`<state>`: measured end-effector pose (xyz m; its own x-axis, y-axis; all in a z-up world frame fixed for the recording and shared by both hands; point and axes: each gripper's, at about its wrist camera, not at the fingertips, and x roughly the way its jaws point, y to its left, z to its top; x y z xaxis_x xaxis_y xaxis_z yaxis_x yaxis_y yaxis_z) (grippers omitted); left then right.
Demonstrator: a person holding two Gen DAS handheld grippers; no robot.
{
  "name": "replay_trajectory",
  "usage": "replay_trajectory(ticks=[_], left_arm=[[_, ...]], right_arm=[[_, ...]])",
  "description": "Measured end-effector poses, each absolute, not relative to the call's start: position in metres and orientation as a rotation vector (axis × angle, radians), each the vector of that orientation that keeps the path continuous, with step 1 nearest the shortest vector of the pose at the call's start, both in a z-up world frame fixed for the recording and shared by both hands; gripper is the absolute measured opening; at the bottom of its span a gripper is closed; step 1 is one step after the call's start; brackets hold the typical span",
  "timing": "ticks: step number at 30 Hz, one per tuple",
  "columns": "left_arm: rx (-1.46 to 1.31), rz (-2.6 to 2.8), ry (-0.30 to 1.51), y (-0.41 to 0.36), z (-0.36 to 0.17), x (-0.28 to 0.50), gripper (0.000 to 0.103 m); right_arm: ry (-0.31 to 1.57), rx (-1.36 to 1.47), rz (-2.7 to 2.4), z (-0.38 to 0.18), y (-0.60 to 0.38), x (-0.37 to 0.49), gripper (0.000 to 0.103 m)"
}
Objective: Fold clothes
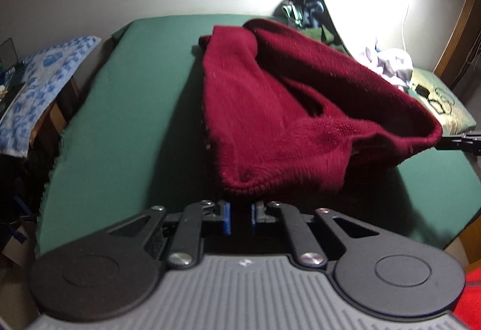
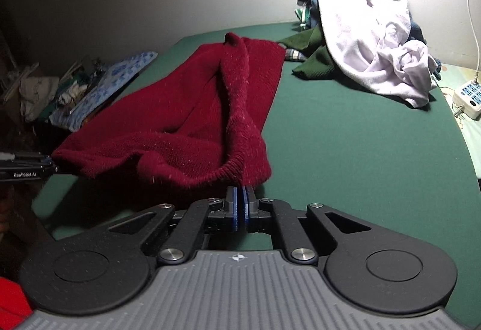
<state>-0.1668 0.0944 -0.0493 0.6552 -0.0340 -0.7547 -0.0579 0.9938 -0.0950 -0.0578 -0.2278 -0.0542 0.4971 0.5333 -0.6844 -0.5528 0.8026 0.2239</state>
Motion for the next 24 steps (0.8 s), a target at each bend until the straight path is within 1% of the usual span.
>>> replay_trajectory(ticks=[4, 5, 6, 7, 8, 9, 12, 14, 16, 18, 19, 20, 21, 22, 23, 24], left_arm=[[-0.107, 0.027, 0.898, 0.091, -0.057, -0.176, 0.006], [-0.12, 0.028, 0.903, 0.093, -0.058, -0.18, 0.007], [-0.142, 0.029, 0.901, 0.095, -0.057, -0.183, 0.007], [-0.166, 0.031, 0.896, 0.098, -0.056, -0.186, 0.016], [-0.191, 0.031, 0.886, 0.099, -0.055, -0.187, 0.033], [-0.216, 0.031, 0.875, 0.1, -0.054, -0.188, 0.039], [-0.286, 0.026, 0.84, 0.102, -0.048, -0.188, 0.052], [-0.311, 0.032, 0.81, 0.103, -0.046, -0.181, 0.073], [-0.313, 0.054, 0.815, 0.101, -0.05, -0.167, 0.08], [-0.322, 0.076, 0.838, 0.104, -0.059, -0.153, 0.076], [-0.341, 0.082, 0.862, 0.107, -0.064, -0.146, 0.067], [-0.371, 0.084, 0.89, 0.111, -0.07, -0.139, 0.053], [-0.409, 0.081, 0.915, 0.115, -0.076, -0.135, 0.047], [-0.444, 0.078, 0.928, 0.12, -0.081, -0.132, 0.039], [-0.467, 0.079, 0.929, 0.122, -0.083, -0.132, 0.032], [-0.474, 0.085, 0.923, 0.123, -0.083, -0.133, 0.028]], right_arm=[[0.837, -0.049, 0.655, -0.061, -0.232, -0.061, 0.006], [0.844, -0.028, 0.655, -0.06, -0.234, -0.058, 0.01], [0.851, -0.005, 0.653, -0.06, -0.237, -0.056, 0.018], [0.857, 0.028, 0.646, -0.06, -0.239, -0.053, 0.024], [0.86, 0.057, 0.641, -0.06, -0.24, -0.05, 0.037], [0.856, 0.069, 0.643, -0.06, -0.238, -0.05, 0.047], [0.845, 0.094, 0.656, -0.061, -0.228, -0.048, 0.051], [0.849, 0.097, 0.661, -0.064, -0.218, -0.045, 0.055], [0.873, 0.077, 0.633, -0.071, -0.206, -0.04, 0.055], [0.904, 0.027, 0.576, -0.079, -0.191, -0.034, 0.053], [0.916, 0.01, 0.556, -0.083, -0.188, -0.032, 0.052], [0.927, -0.004, 0.539, -0.087, -0.185, -0.03, 0.049], [0.936, -0.006, 0.529, -0.09, -0.184, -0.028, 0.044], [0.945, 0.003, 0.521, -0.093, -0.184, -0.027, 0.041], [0.954, 0.012, 0.515, -0.096, -0.185, -0.026, 0.029], [0.963, 0.026, 0.51, -0.098, -0.187, -0.025, 0.019]])
